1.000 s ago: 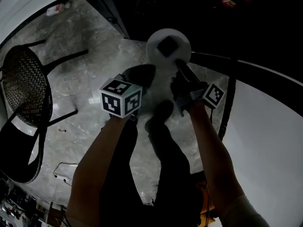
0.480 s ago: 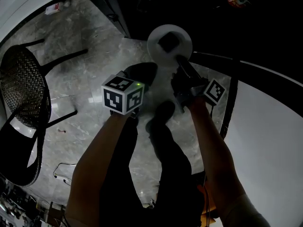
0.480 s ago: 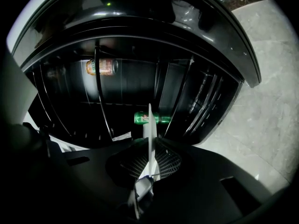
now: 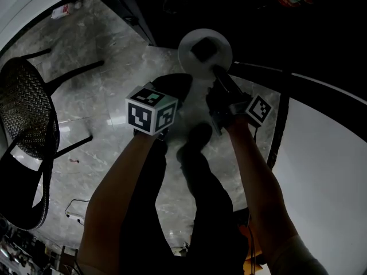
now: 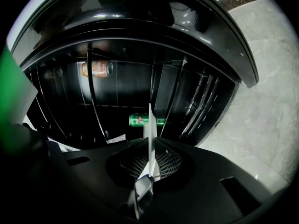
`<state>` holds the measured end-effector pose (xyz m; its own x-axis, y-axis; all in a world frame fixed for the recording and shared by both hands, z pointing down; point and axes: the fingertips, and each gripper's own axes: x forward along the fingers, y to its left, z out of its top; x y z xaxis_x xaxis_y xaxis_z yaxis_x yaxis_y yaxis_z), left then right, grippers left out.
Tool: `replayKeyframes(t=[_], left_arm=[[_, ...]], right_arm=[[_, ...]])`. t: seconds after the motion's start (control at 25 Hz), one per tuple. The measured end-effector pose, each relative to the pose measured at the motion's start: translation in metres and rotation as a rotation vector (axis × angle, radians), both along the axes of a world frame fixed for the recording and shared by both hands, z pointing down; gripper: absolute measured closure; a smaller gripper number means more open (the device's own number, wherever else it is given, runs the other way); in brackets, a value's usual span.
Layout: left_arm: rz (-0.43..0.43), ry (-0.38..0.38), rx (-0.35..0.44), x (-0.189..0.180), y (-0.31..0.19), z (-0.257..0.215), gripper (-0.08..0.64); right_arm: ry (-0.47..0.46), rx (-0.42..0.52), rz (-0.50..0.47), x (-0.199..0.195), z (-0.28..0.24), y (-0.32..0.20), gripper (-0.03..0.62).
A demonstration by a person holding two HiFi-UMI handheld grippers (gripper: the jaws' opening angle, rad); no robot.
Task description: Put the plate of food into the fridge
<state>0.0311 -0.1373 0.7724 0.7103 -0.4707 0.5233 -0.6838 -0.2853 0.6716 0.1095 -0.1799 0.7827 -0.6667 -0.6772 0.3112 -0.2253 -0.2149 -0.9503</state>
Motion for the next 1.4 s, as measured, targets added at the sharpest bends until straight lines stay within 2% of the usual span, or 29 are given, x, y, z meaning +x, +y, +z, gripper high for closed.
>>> replayKeyframes(t=[0.44,1.12,1.4], left_arm=[[-0.005,0.01,-0.01,0.009,-0.014,0.013,0.548],[-0.005,0.01,0.001,0.016,-0.028,0.037,0.548],[-0.007,-0.009,0.013,0.014,-0.036,0.041,0.548]], right_arm=[[0.001,-0.007,0.02,0.0,0.016,-0.017,0.563],[0.054,-0.03,0.033,0.007,0.043,-0.026,0.563],[0.118,-0.05,0.011,0.004,0.049,-0.033,0.563]])
